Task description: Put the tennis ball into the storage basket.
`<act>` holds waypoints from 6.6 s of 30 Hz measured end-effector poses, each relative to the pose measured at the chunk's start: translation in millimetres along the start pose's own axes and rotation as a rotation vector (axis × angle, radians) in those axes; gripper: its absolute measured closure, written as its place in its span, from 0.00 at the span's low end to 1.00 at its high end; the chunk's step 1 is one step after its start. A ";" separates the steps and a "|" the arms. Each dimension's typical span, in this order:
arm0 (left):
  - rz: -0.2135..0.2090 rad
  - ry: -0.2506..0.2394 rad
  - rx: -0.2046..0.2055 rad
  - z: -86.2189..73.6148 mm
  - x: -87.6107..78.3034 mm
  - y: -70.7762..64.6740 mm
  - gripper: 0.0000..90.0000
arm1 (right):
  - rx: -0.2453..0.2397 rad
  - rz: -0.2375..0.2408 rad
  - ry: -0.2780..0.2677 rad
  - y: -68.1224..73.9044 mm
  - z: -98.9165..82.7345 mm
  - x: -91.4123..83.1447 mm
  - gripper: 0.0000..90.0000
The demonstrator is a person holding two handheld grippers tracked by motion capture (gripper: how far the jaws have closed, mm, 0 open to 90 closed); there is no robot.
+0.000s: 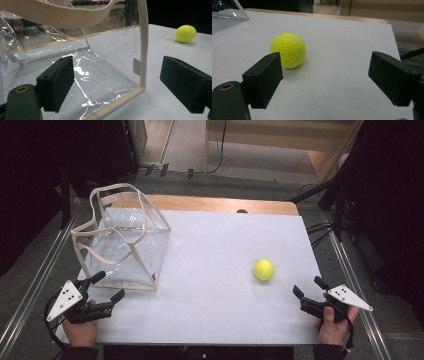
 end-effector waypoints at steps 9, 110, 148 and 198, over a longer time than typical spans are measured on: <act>0.005 0.006 0.002 -0.2 0.6 -0.6 0.14 | -0.040 0.015 0.050 -1.2 19.4 -2.4 0.12; -0.002 0.008 -0.002 -0.1 1.7 -1.4 0.14 | -0.251 0.168 0.703 57.3 56.7 109.7 0.06; -0.004 0.008 -0.003 -0.2 1.8 -1.5 0.14 | -0.213 0.105 0.802 70.3 45.5 127.1 0.26; -0.005 0.010 0.001 -0.2 1.6 -1.6 0.14 | -0.265 0.175 0.775 107.8 68.1 135.7 0.27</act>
Point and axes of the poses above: each handheld gripper's, and its own axes: x roughly forward along the jaws, z roughly out of its top, y roughly to its left, the point moved 5 cm from there along x, roughly forward along the jaws, and after that the axes turned 5 degrees about -z, right-handed, at the moved point
